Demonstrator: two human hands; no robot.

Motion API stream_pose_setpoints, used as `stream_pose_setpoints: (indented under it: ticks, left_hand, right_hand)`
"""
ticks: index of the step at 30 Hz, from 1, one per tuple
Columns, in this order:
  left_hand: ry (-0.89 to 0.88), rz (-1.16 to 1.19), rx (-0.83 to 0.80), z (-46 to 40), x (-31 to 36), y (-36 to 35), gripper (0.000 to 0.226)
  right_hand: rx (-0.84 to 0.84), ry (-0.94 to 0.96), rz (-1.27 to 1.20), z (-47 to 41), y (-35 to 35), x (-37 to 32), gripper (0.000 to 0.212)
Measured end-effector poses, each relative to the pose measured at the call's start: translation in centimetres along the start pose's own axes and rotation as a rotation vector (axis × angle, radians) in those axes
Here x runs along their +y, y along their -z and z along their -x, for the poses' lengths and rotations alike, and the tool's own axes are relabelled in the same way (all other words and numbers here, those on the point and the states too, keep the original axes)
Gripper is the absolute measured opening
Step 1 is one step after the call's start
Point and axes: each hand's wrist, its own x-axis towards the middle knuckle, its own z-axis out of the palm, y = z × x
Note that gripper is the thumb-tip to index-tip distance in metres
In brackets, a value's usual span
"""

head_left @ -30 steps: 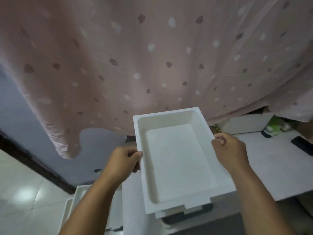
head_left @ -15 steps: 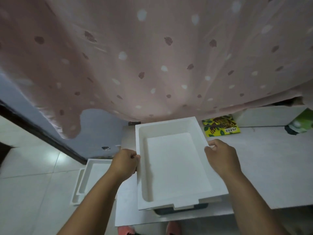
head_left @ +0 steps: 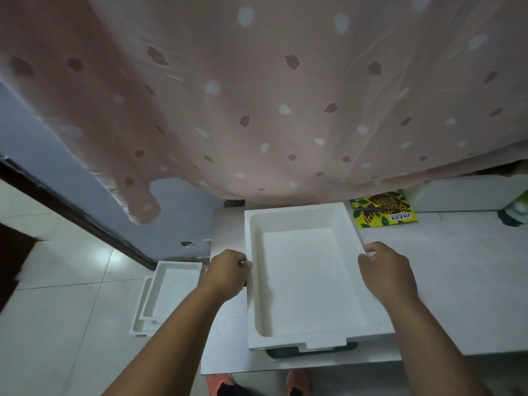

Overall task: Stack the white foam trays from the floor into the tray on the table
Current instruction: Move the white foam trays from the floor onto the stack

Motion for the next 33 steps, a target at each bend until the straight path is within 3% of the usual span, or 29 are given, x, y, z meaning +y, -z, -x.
stream_pose_setpoints:
  ticks: [5,9,15,20,29,33]
  left_hand:
    - [0.055,-0.012,0.012,-0.6,-1.1,-1.2,0.043]
    - [0.071,-0.031,0.021,-0.5,-1.3,-0.8,0.028]
    - [0.065,0.088,0.040,0.3,-2.2,1.4,0.032]
    - [0.051,0.165,0.080,1.4,-5.2,4.7,0.038]
    - [0.194,0.359,0.157,5.3,-21.8,14.3,0.017]
    - [0.315,0.411,0.157,6.4,-32.8,20.1,0.025]
  right_hand:
    - [-0.050,-0.025,0.016,-0.2,0.1,0.1,0.024]
    - [-0.048,-0.008,0.015,-0.2,0.1,0.0,0.019]
    - [0.005,0.172,0.006,0.4,-0.4,-3.2,0.032]
    - [-0.032,0.310,-0.020,2.6,-3.0,-8.5,0.029]
    - [-0.213,0.455,0.043,12.7,-15.0,-21.1,0.030]
    - [-0.320,0.464,0.103,18.6,-22.0,-27.4,0.029]
